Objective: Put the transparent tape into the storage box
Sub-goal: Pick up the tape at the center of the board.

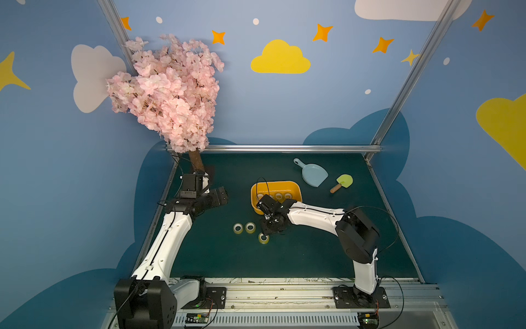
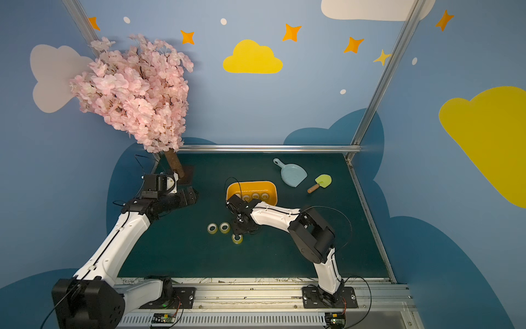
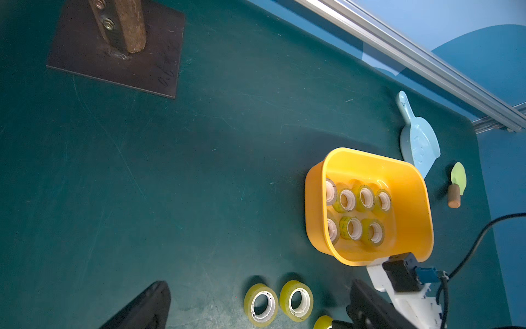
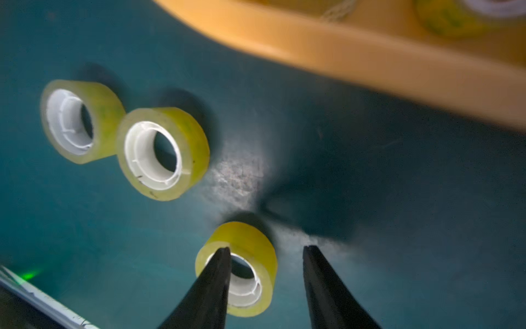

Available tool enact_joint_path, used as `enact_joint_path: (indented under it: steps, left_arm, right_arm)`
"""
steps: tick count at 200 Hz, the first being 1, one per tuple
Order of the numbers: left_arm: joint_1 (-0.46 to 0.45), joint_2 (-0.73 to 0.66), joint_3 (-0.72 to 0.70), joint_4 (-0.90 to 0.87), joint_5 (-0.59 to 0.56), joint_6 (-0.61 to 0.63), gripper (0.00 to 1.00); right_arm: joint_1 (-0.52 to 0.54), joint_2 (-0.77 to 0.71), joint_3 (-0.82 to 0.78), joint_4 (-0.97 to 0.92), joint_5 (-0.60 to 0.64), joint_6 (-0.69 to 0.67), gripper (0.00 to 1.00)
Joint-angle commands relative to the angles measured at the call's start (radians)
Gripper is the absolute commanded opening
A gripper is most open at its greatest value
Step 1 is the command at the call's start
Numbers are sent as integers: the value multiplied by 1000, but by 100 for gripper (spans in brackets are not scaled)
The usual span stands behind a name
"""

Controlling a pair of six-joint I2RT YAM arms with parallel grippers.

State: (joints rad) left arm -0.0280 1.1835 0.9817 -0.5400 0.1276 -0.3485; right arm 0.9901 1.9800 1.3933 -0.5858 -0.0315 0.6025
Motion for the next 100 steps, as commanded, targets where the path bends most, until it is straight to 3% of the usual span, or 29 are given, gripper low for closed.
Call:
enact_joint_path:
  steps: [1, 80, 100]
  left_arm:
    - [2, -19, 0, 3, 10, -6, 100]
    - [2, -20, 0, 3, 26, -6, 100]
    - [3, -21, -3, 5, 23, -6, 100]
  right_arm:
    - [17, -27, -21, -24, 27, -4, 48]
    - [51, -8, -64, -40, 55, 19, 46]
    - [53, -8, -58, -53, 83, 19, 40]
